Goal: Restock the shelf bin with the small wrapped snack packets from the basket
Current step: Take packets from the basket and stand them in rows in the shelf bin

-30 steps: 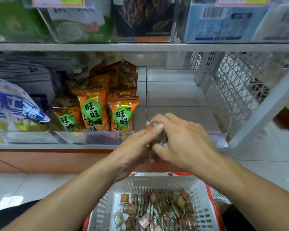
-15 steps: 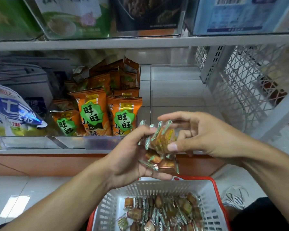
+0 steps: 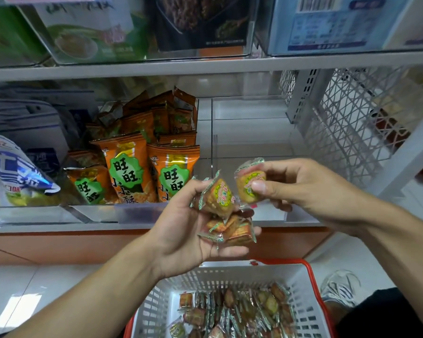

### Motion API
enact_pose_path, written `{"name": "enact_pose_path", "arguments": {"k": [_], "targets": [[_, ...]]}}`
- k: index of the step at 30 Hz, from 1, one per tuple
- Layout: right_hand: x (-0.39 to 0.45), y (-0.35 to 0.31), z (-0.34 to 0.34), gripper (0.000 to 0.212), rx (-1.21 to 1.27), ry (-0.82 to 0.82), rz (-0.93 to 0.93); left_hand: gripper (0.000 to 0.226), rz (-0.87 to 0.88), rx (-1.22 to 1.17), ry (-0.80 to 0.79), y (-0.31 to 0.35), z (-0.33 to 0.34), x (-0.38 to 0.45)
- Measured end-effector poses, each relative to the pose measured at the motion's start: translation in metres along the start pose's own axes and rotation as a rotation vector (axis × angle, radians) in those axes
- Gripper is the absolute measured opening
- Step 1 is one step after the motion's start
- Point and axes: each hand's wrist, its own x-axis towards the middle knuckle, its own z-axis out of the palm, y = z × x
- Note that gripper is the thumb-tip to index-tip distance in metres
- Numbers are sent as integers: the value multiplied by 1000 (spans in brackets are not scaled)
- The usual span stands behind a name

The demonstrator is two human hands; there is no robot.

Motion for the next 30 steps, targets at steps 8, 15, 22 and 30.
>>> {"name": "enact_pose_path", "arguments": {"k": [8, 15, 22, 30], "targets": [[3, 0, 12, 32, -145, -182, 32, 63, -51, 50, -14, -4, 6, 2], [-4, -1, 5, 42, -87, -142, 36, 68, -61, 73, 58, -5, 6, 0], [-2, -10, -14, 54, 416, 116, 120, 62, 162, 36, 171, -1, 6, 0], [7, -2, 4, 51, 385, -237, 306, 34, 300, 253, 292, -13, 10, -4]]}}
